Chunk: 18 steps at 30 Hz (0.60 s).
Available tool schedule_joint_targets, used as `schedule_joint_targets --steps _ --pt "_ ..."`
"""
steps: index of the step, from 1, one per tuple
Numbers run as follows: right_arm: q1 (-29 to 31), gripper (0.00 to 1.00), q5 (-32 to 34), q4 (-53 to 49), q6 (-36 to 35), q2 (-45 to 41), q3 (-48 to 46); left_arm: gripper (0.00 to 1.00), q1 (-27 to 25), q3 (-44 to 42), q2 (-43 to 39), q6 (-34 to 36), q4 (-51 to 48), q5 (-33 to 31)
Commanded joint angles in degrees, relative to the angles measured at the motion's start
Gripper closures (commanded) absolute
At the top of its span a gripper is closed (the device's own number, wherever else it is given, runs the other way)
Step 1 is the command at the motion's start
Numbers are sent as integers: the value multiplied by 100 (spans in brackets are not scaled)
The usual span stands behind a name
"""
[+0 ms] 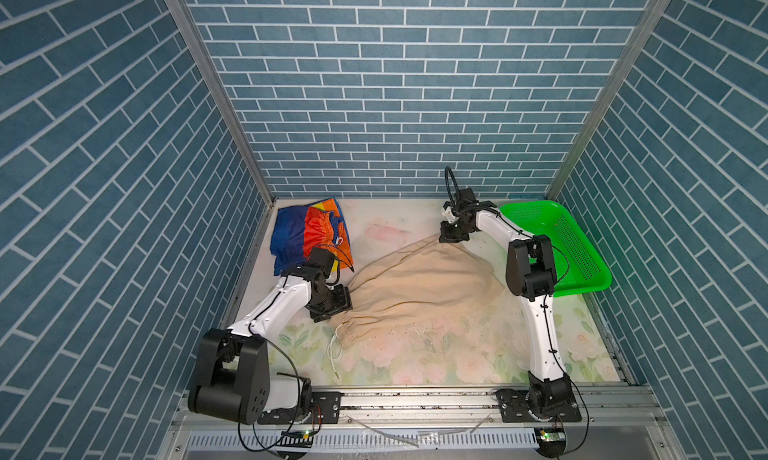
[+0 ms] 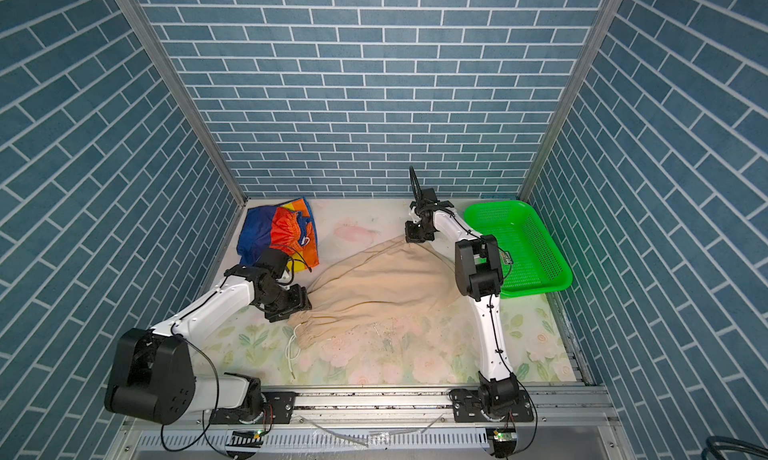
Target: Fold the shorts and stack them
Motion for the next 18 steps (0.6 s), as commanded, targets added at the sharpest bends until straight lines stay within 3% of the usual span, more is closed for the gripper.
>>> schedule_joint_targets --steps 1,4,8,13,18 --pt "-40 100 -55 100 -96 -184 62 54 35 -5 79 58 174 190" --pt "-125 100 221 468 87 -636 -383 70 35 123 58 142 44 143" --pt "-327 100 674 1283 557 -1544 -1272 82 35 438 65 295 -299 -27" --pt "-437 100 1220 1855 663 -2210 -1877 84 35 805 268 463 -549 -222" --pt "-475 100 1512 1930 702 -2054 -1753 80 43 990 750 565 -505 -250"
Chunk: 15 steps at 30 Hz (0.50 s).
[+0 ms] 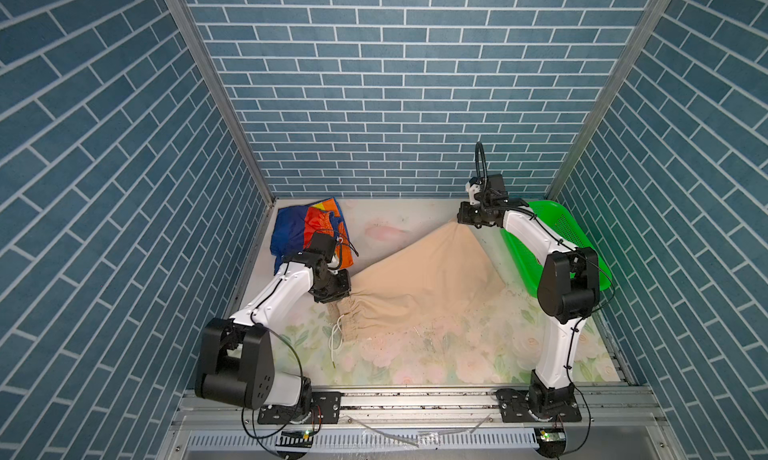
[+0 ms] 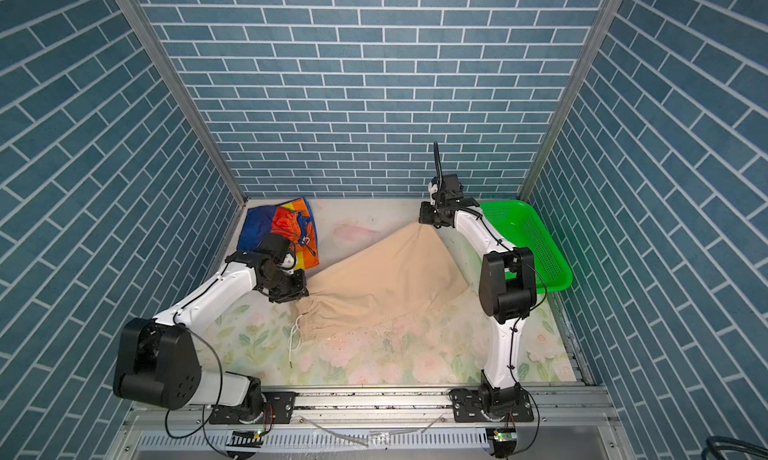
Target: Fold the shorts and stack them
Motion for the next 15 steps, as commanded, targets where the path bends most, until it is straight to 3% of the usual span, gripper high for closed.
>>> schedule_joint_targets --steps 1,12,15 --pt "-150 100 673 304 112 308 87 79 48 71 384 150 -374 -331" --pt "-150 100 412 232 57 1966 1377 72 48 533 1360 319 -447 -1075" --pt "-151 100 392 145 54 2192 1573 62 48 621 1462 375 -529 -1265"
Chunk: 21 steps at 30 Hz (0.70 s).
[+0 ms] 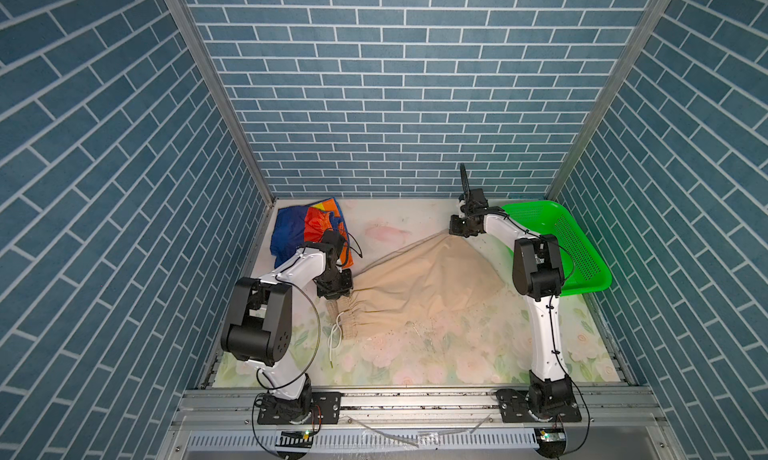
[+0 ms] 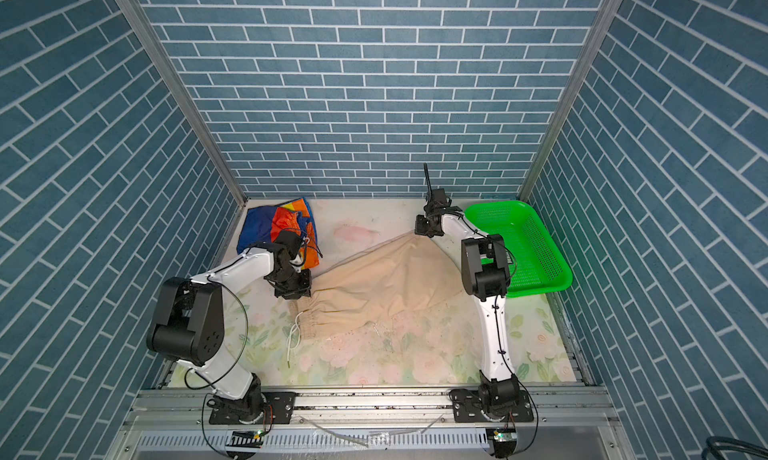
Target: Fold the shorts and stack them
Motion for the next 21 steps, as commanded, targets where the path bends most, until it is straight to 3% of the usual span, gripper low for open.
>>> schedule_joint_targets --steps 1,6,10,16,21 --pt "-127 99 231 102 46 50 477 54 46 113 152 117 -530 -600" --pt "-109 70 173 432 33 -293 52 32 46 327 23 166 -741 -622" --pt "-53 49 473 697 -2 -991 -440 29 46 466 -512 192 -1053 -714" --pt "482 34 1441 745 -418 -2219 -1124 29 46 65 -1401 123 -1018 -637" --pt "1393 33 1889 845 -800 -2959 -1990 35 46 -525 -1704 -81 -568 -353"
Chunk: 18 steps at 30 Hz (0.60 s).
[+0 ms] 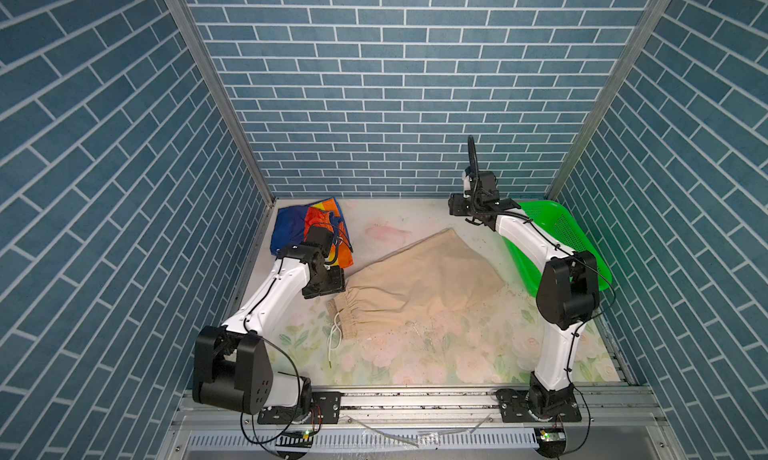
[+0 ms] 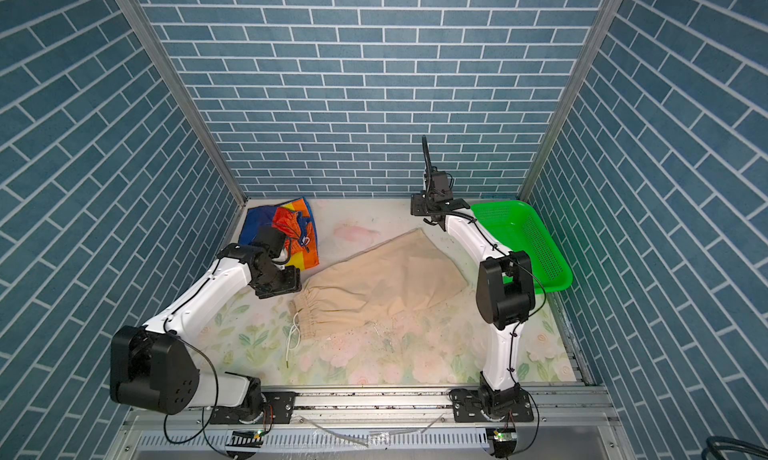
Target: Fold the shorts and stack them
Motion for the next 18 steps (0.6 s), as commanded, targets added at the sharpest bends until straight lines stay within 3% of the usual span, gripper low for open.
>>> schedule_joint_targets --steps 1,3,6,8,9,10,11,12,14,18 --pt "691 34 422 134 -469 -386 -802 41 30 -369 -4 -155 154 188" --pt "1115 40 179 482 -590 -664 -1359 71 30 -595 -161 -236 315 365" --pt "1784 41 25 940 -851 -870 -2019 81 43 -919 -469 -356 539 505" --pt "2218 38 136 1346 -975 -917 -2401 81 86 -1177 -753 -471 760 655" --pt "2456 36 235 1554 -1020 -906 -2550 77 128 -1345 -939 -581 930 791" --pt "2638 33 335 1689 -1076 -878 -2639 66 160 -1505 -1091 -704 1115 910" --pt "2849 31 424 1801 -1176 -831 -2678 47 197 -1696 -1263 -833 1299 1049" --pt "3036 29 597 1885 -1270 -784 -2690 34 219 -1883 -1425 -991 1516 1156" --pt "3293 26 771 2141 -1358 -702 -2729 25 232 -2185 -1656 -1212 1785 1229" --pt "3646 23 737 2361 -1446 -624 -2680 24 399 -2609 -2140 -1405 1979 1368"
